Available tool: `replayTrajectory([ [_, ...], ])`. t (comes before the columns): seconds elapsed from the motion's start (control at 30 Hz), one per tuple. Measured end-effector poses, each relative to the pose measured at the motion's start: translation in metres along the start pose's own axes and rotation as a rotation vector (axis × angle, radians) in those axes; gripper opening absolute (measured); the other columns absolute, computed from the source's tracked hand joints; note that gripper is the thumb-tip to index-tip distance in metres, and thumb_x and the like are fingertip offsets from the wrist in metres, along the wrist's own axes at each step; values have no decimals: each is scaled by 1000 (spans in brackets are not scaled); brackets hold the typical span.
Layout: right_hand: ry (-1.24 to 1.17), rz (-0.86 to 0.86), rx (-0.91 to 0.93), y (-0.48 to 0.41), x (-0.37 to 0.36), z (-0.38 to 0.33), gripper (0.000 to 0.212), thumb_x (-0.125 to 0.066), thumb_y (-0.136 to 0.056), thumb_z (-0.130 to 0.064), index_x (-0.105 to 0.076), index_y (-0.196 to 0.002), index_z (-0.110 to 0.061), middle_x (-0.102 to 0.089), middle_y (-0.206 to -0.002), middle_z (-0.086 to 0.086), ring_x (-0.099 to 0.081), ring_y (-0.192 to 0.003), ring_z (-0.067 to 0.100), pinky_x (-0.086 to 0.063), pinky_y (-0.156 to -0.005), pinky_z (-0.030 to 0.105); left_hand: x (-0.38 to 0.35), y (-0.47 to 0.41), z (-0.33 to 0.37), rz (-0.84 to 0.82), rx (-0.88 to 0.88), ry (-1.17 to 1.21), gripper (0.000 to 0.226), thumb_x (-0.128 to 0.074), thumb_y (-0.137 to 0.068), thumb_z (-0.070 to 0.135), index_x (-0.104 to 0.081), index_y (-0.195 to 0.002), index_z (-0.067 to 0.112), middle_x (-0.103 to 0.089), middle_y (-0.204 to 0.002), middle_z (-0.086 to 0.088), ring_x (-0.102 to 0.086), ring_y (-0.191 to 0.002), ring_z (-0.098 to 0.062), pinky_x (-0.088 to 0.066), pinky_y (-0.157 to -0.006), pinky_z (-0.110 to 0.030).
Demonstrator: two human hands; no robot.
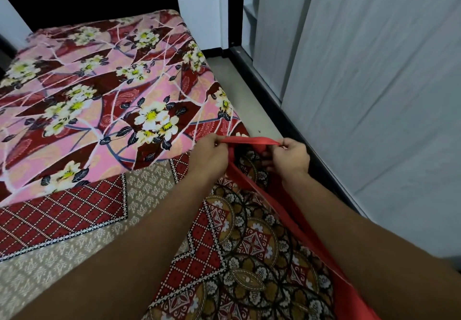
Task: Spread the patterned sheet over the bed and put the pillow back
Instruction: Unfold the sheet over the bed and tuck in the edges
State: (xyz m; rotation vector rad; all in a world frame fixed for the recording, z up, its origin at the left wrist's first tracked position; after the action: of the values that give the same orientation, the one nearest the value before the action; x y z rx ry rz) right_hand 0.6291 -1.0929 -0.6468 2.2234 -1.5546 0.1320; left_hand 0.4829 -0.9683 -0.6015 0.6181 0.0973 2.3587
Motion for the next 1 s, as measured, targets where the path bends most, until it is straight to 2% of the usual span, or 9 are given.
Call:
replayTrajectory([
  [0.1,98,90,95,2,8,-1,16,-63,-89,-23,-76,-88,-30,-74,-76,-11,-73,-75,14,-63,-73,38,-7,3,3,-99,132,206,22,-47,-103,20,-67,-101,12,-60,-89,-11,-60,-83,-26,-56,-85,-43],
  [0.27,34,98,121,10,6,9,13,-64,-91,-26,-75,-94,-31,-73,-87,-12,-69,-89,12,-59,-86,38,-1,6,-2,-64,-27,56,26,-53,-101,30,-73,-93,14,-68,-86,-17,-61,-76,-23,-51,-77,-43],
  [0.33,-94,111,17,9,2,18,8,-70,-85,-36,-66,-91,-34,-73,-86,-7,-71,-86,17,-61,-82,44,3,6,-4,-60,-42,60,27,-54,-100,30,-73,-89,15,-66,-82,-15,-61,-72,-24,-52,-75,-44],
  [0.43,-357,168,-129,25,-4,16,27,-74,-88,-39,-52,-93,-23,-76,-79,6,-75,-72,25,-64,-70,42,7,9,2,-87,-51,182,26,-55,-100,30,-73,-90,14,-60,-69,-8,-57,-62,-22,-47,-65,-36],
  [0.53,-456,-24,-271,54,-13,3,48,-56,-95,-58,-65,-88,-12,-78,-80,8,-76,-79,27,-62,-78,43,8,23,15,-125,-195,56,19,-56,-100,31,-71,-94,21,-67,-74,1,-64,-66,-17,-56,-66,-35],
  [0.63,-670,-426,-389,80,-24,-20,84,-41,-84,-84,-78,-99,-10,-77,-104,13,-71,-104,30,-51,-100,47,3,52,24,-166,-373,-203,10,-60,-97,27,-69,-98,25,-69,-83,10,-67,-77,-8,-57,-74,-26],
  [0.7,-692,-566,-344,91,-25,-40,77,-48,-88,-72,-73,-115,-4,-75,-109,16,-72,-104,30,-52,-99,44,2,73,26,-156,-457,-314,8,-60,-94,27,-67,-97,27,-69,-80,11,-66,-71,-5,-56,-70,-27],
  [0.83,-442,-402,-289,121,-17,-66,32,-56,-92,-21,-71,-108,1,-73,-100,23,-70,-85,30,-60,-78,41,28,103,42,-122,-456,-315,13,-57,-84,40,-60,-84,28,-65,-70,9,-61,-63,-7,-55,-65,-37],
  [1.0,-364,-396,-295,180,5,-104,24,-53,-98,-19,-69,-104,-3,-70,-91,26,-70,-82,34,-60,-82,51,83,145,86,-202,-416,-273,27,-50,-86,47,-68,-89,27,-68,-71,8,-67,-63,-6,-60,-64,-34],
])
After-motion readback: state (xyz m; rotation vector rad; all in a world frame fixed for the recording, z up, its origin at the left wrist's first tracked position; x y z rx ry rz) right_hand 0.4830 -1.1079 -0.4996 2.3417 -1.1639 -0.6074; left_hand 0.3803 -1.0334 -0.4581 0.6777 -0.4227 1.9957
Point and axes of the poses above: each hand's wrist, its own y-axis away from the middle knuckle, its own x-axis out of the back of the hand, z = x × y, the point moved 4 cm from there along -y, towards the middle knuckle
